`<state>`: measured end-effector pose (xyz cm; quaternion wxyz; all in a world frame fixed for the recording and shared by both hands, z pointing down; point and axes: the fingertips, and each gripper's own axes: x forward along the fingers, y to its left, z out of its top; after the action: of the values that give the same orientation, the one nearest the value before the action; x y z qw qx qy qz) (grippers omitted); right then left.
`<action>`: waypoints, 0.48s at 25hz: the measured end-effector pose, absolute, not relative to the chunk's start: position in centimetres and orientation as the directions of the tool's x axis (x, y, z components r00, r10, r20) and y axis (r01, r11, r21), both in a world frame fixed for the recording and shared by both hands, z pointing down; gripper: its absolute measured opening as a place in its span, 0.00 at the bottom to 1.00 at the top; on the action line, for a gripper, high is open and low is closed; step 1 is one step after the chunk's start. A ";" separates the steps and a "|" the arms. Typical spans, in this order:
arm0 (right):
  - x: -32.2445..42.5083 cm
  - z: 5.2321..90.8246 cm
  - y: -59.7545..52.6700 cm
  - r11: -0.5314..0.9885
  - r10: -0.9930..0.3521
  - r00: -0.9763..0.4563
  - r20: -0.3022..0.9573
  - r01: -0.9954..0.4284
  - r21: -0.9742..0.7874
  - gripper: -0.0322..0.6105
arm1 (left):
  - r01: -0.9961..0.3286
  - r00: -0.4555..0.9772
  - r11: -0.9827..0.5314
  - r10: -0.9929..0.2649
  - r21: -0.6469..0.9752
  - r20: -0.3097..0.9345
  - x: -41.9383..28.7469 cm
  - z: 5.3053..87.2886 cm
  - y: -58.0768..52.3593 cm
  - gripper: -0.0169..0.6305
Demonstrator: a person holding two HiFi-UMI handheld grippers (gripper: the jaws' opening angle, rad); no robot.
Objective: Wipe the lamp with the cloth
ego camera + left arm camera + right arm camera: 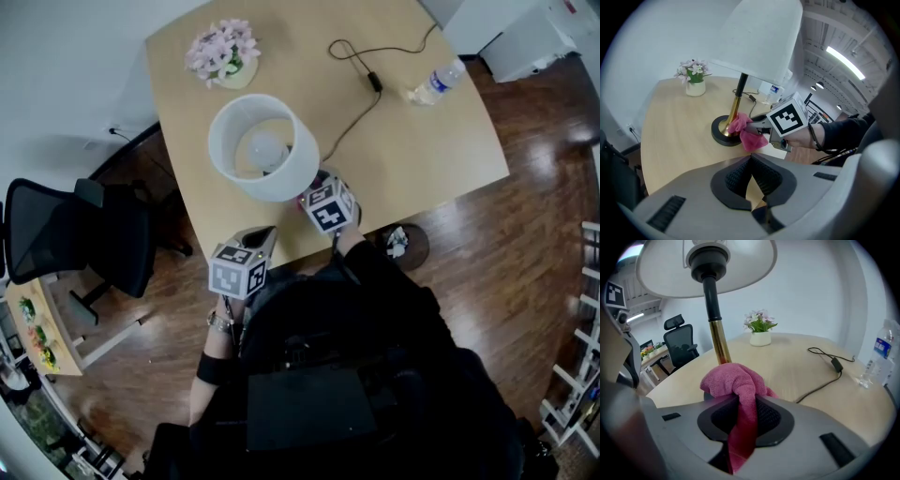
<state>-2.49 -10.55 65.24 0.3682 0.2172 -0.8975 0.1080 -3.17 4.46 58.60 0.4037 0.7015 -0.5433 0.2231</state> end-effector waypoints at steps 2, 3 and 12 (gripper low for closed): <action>-2.6 64.9 -11.4 0.900 -0.286 -0.650 0.704 -0.435 -0.035 0.19 | -0.947 0.283 -0.050 -0.592 0.317 0.755 -2.8 58.2 3.8 0.01; -2.7 64.7 -11.7 0.910 -0.273 -0.659 0.701 -0.412 -0.033 0.19 | -0.949 0.271 -0.032 -0.596 0.315 0.756 -2.5 58.1 3.6 0.01; 0.8 62.4 -15.5 0.950 -0.217 -0.703 0.677 -0.311 -0.018 0.19 | -0.943 0.182 0.111 -0.617 0.315 0.765 2.5 58.3 1.6 0.01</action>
<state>0.78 -15.55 62.39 0.3574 0.1436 -0.9205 0.0657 2.45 1.56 58.34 0.4278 0.6389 -0.6104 0.1901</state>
